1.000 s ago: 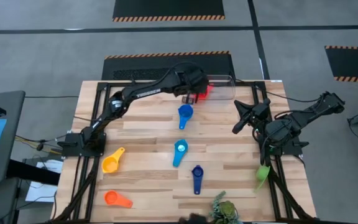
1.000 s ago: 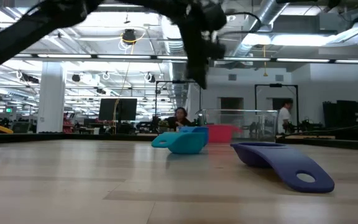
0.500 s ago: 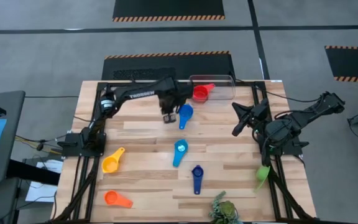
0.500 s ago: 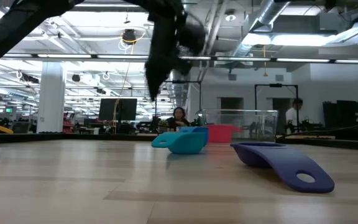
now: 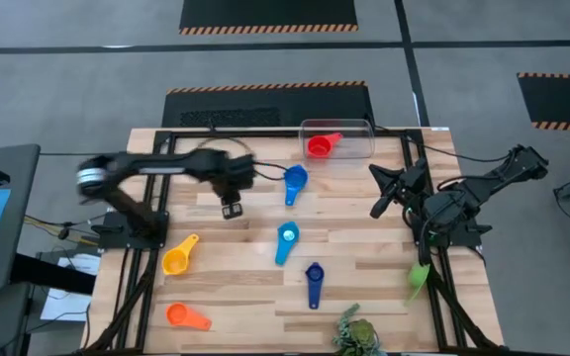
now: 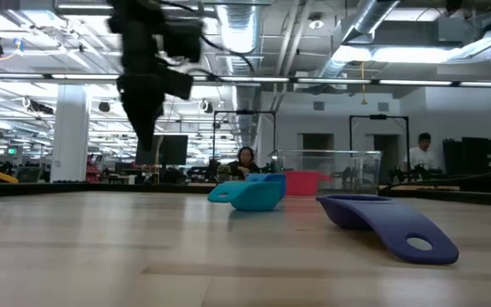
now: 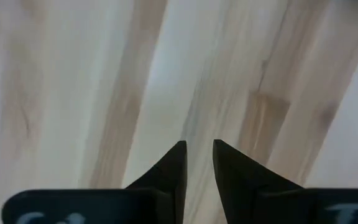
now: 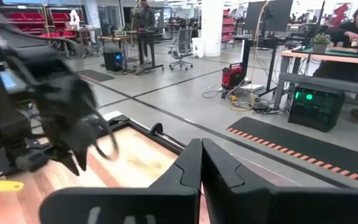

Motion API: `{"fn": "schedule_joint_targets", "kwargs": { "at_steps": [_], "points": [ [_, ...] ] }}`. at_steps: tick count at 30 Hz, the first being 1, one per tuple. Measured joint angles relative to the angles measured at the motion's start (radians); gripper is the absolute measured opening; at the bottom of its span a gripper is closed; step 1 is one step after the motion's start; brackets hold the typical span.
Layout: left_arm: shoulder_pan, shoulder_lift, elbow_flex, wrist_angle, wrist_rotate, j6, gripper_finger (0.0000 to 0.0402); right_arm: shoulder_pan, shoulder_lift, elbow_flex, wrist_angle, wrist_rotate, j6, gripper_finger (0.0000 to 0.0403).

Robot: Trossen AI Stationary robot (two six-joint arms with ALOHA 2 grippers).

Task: Nest measuring cups in basket
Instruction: Stack the blue measuring cup on top of the red measuring cup in the transparent bin

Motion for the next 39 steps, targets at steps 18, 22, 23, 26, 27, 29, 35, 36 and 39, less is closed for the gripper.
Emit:
{"fn": "schedule_joint_targets", "kwargs": {
  "at_steps": [18,22,23,26,27,29,35,36,39],
  "points": [
    [0.081,-0.178,-0.235,0.996,-0.225,0.081,0.0064,-0.022,0.000,0.000,0.004,-0.001,0.027,0.0026],
    [0.050,-0.178,-0.157,0.987,-0.243,0.181,0.0064,-0.022,0.000,0.000,0.004,-0.001,0.027,0.0026],
    [0.040,-0.178,-0.139,0.983,-0.244,0.210,0.0064,-0.022,0.000,0.000,0.004,-0.001,0.026,0.0026],
    [0.024,-0.173,-0.091,0.977,-0.211,0.272,0.0064,-0.022,0.000,0.000,0.004,-0.001,0.027,0.0026],
    [0.025,-0.173,-0.083,0.960,-0.194,0.271,0.0064,-0.022,0.000,0.000,0.004,-0.001,0.026,0.0026],
    [0.033,-0.158,-0.067,0.907,-0.179,0.240,0.0064,-0.022,0.000,0.000,0.004,-0.001,0.027,0.0026],
    [0.046,-0.078,-0.041,0.771,-0.148,0.235,0.0098,-0.022,0.000,0.000,0.003,-0.001,0.027,0.0026],
    [0.046,-0.060,-0.041,0.768,-0.143,0.253,0.0108,-0.022,0.000,0.000,0.004,-0.001,0.027,0.0026],
    [0.043,-0.017,-0.042,0.773,-0.108,0.348,0.0141,-0.021,0.000,0.000,0.003,-0.001,0.027,0.0026]
  ]
}}
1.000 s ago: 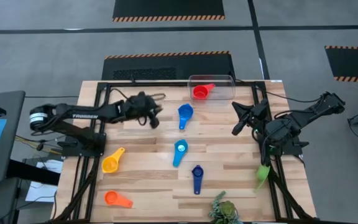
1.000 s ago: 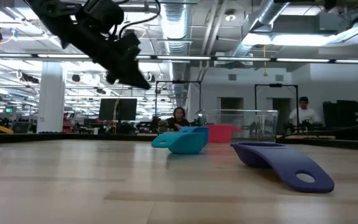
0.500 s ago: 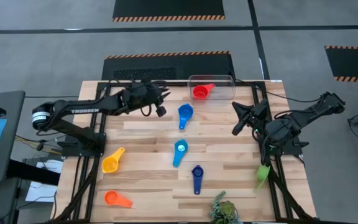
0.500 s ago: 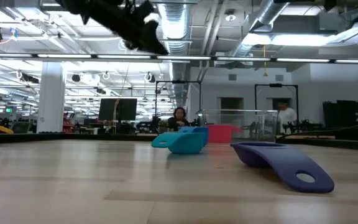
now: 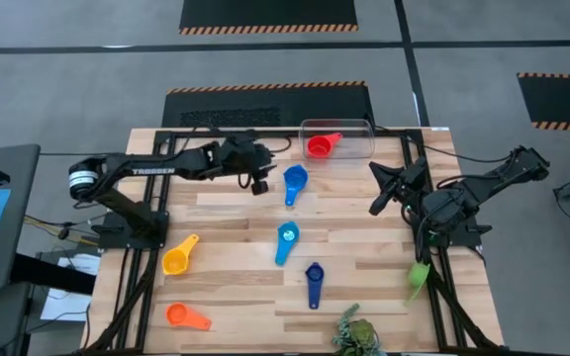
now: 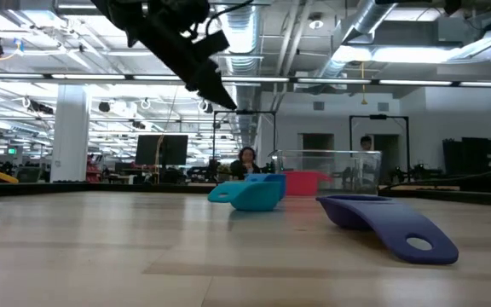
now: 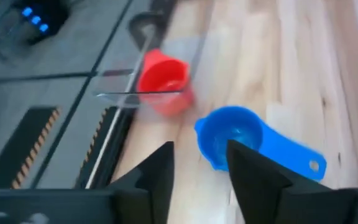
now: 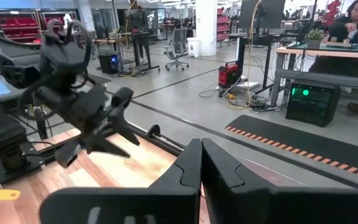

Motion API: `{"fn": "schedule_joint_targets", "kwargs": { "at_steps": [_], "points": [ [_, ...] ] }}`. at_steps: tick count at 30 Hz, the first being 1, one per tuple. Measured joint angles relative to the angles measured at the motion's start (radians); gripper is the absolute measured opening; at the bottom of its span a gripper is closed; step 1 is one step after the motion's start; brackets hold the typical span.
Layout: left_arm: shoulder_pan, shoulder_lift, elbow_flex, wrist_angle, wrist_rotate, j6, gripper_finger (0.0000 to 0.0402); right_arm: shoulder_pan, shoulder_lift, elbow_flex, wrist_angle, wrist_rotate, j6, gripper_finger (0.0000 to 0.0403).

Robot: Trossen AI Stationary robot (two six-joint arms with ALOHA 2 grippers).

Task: Nest measuring cups in basket
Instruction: Stack the blue measuring cup on top of the red measuring cup in the transparent bin

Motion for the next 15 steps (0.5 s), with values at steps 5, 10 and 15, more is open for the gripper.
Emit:
{"fn": "schedule_joint_targets", "kwargs": {
  "at_steps": [5,10,15],
  "points": [
    [-0.029,0.045,-0.002,0.000,0.027,0.330,0.0175,0.001,0.000,0.000,-0.002,0.000,0.000,0.0026],
    [-0.064,0.092,0.007,0.012,0.019,0.447,0.0179,0.001,0.000,0.000,-0.017,-0.001,-0.001,0.0026],
    [-0.068,0.206,0.080,-0.054,0.008,0.456,0.0166,0.001,0.001,0.000,-0.033,-0.001,-0.001,0.0026]
  ]
}}
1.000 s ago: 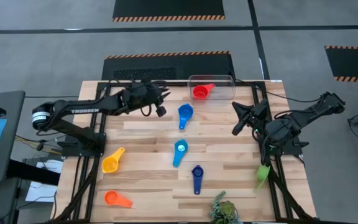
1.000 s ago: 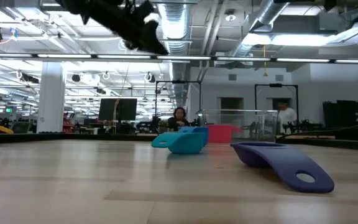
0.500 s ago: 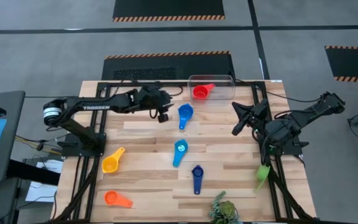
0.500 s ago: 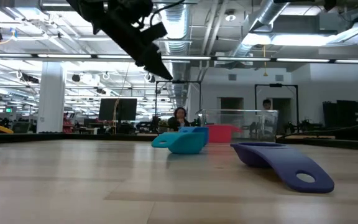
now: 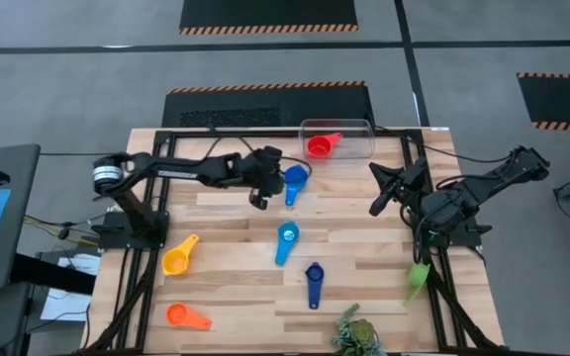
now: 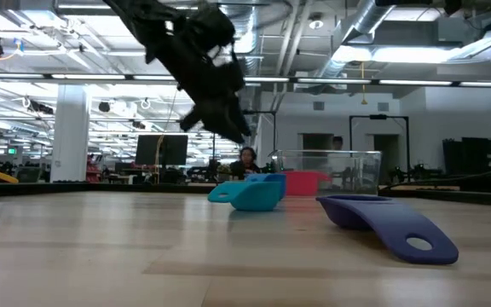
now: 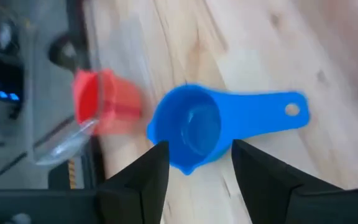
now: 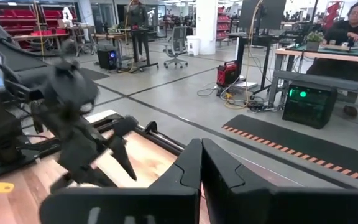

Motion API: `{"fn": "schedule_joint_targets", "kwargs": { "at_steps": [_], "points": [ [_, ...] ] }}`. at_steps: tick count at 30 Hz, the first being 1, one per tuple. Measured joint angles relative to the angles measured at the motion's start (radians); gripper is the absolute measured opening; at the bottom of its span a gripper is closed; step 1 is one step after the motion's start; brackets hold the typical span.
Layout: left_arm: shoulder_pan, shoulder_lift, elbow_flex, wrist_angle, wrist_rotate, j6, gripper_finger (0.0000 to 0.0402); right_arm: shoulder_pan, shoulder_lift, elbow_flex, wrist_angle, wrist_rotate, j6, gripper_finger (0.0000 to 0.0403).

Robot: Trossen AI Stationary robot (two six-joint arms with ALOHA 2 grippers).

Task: Nest measuring cups in basket
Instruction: Stack the blue measuring cup on top of the red measuring cup in the transparent bin

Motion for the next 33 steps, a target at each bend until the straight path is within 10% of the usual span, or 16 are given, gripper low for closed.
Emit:
{"fn": "schedule_joint_targets", "kwargs": {
  "at_steps": [6,33],
  "points": [
    [0.006,0.120,0.155,-0.141,-0.129,0.081,0.0150,0.000,0.000,0.000,-0.002,-0.060,0.000,0.0026],
    [0.028,0.248,0.221,-0.222,-0.014,0.433,0.0148,0.002,0.000,-0.001,-0.049,-0.130,0.024,0.0026]
  ]
}}
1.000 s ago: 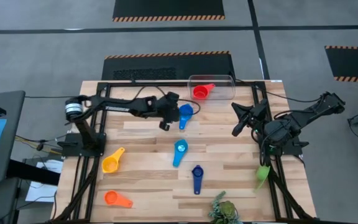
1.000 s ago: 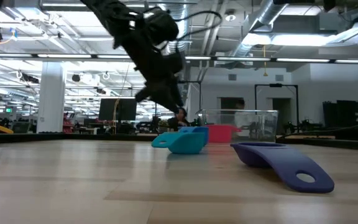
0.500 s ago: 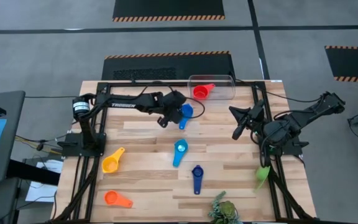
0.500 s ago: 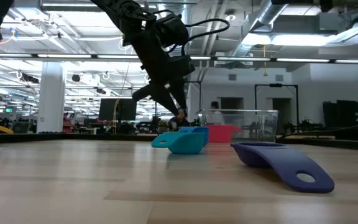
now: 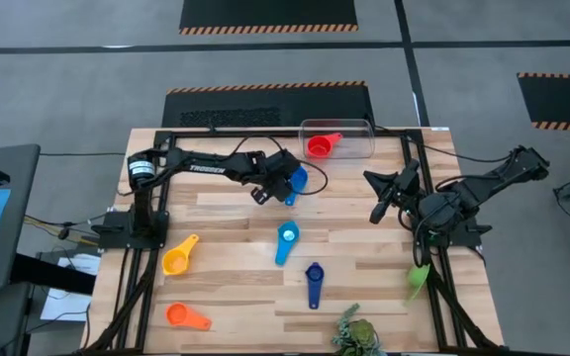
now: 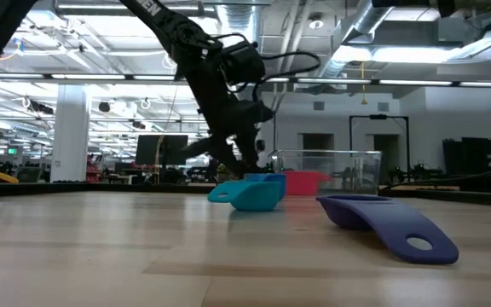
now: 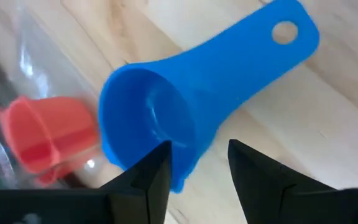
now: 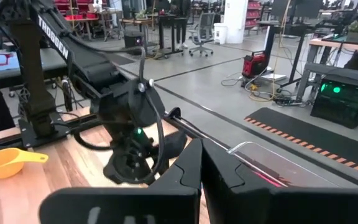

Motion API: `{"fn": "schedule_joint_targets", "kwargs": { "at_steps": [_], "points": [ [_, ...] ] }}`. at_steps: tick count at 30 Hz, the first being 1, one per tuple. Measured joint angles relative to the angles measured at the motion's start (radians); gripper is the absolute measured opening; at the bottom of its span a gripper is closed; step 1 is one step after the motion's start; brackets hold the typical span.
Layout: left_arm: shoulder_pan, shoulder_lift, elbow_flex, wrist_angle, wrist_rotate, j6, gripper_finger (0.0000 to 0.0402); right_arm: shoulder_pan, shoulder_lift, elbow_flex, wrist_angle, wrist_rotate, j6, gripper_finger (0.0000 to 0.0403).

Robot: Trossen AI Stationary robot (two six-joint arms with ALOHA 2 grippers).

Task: Nest measuring cups in basket
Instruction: Stack the blue measuring cup on top of the red measuring cup in the transparent bin

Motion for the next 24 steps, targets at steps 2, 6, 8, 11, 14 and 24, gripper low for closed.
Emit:
{"fn": "schedule_joint_targets", "kwargs": {
  "at_steps": [2,6,8,11,14,24],
  "points": [
    [0.003,0.012,-0.001,-0.011,0.000,0.004,0.0148,0.000,0.000,0.000,0.000,0.000,0.003,0.0026],
    [0.004,0.040,0.004,0.010,0.000,0.004,0.0148,0.000,0.000,0.000,-0.008,-0.010,0.018,0.0026],
    [0.004,0.062,0.011,0.000,-0.001,0.003,0.0148,0.000,0.000,0.000,-0.007,-0.025,0.019,0.0026],
    [0.003,0.101,0.046,0.007,-0.018,0.003,0.0141,0.001,0.000,0.000,-0.013,-0.027,0.039,0.0026],
    [0.000,0.130,0.099,-0.007,-0.059,-0.030,0.0105,0.001,0.000,0.000,-0.014,-0.027,0.051,0.0026],
    [-0.033,0.138,0.390,-0.648,0.158,-0.484,0.0003,0.000,0.000,0.000,-0.022,-0.029,0.047,0.0026]
  ]
}}
